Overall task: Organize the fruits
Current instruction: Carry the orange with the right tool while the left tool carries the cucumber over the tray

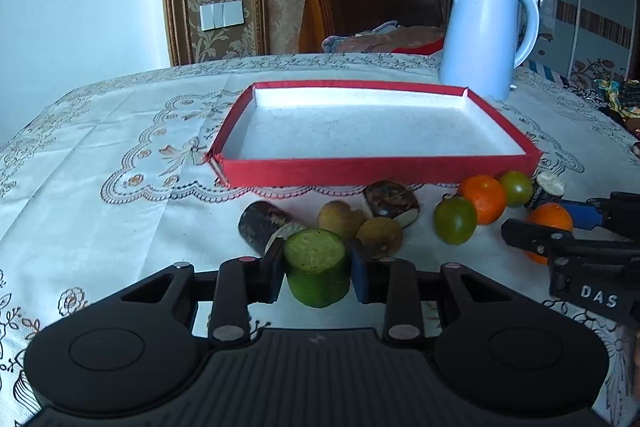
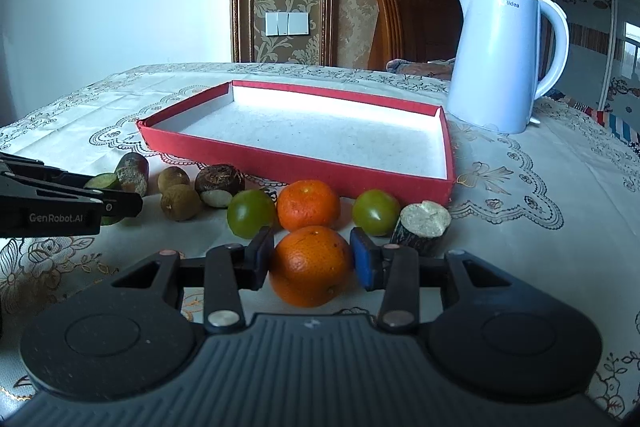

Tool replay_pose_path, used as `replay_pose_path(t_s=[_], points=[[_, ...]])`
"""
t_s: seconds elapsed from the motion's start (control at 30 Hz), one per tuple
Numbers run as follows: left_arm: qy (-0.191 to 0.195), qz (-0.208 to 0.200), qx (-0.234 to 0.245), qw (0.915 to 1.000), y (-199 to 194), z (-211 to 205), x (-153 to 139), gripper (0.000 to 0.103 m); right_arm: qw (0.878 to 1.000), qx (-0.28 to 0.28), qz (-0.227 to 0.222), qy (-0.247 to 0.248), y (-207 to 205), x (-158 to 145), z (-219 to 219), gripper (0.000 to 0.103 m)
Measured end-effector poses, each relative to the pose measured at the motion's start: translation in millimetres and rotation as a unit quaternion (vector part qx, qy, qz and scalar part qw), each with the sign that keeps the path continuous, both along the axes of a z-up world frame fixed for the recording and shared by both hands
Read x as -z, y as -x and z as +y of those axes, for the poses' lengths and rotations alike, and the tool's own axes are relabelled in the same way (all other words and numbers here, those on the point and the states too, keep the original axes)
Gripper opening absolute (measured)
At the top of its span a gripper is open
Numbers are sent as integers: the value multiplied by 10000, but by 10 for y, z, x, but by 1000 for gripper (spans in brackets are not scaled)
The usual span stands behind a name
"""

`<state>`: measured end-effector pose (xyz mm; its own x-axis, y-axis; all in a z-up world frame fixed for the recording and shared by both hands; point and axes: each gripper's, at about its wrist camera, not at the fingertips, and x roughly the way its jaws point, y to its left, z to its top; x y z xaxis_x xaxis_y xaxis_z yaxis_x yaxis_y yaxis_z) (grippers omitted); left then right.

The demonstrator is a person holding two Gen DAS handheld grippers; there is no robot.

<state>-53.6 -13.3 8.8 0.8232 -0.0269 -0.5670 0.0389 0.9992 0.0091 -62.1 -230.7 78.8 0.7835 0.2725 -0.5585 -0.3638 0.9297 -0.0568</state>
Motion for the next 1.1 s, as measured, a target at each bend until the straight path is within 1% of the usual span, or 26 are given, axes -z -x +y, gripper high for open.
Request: replay_pose_path(t_s=[0.1, 0.2, 0.33, 0.43, 0.6, 0.73, 0.8, 0.9, 1.0, 1.1], points=[[-26, -169, 208, 9996, -36, -103, -153, 33, 9999, 43, -153, -55, -25, -88, -20, 39], [-47, -247, 345, 9991, -151, -215, -246, 33, 9992, 165, -371, -35, -105, -207, -45, 39], [-68, -245, 434, 9987, -382, -317, -273, 33, 9977, 379, -559, -4, -316, -339, -77, 39], [-63, -233, 443, 9987, -575, -354, -275, 33, 9972, 459, -587, 21, -519, -401, -83, 39], [-87, -287, 258, 9992, -923, -407, -277, 33, 9971, 599, -465, 51, -916, -382, 5, 39], [-86, -294, 128, 9994, -1155, -423, -197, 33, 9966, 726, -377, 125, -1193, -285, 96, 40], [-63, -245, 61, 9997, -1248, -405, -144, 33, 9965, 796, -261, 70, -1316, -224, 101, 40], [-34, -117, -87, 9999, -1372, -333, -63, 33, 9957, 925, 26, -99, -1512, -138, 58, 40], [17, -14, -186, 9998, -1486, -238, -49, 33, 9943, 1027, 254, -137, -1651, -69, 28, 39], [89, 60, -227, 9997, -1602, -178, -55, 33, 9934, 1085, 333, -141, -1727, -33, 21, 39]])
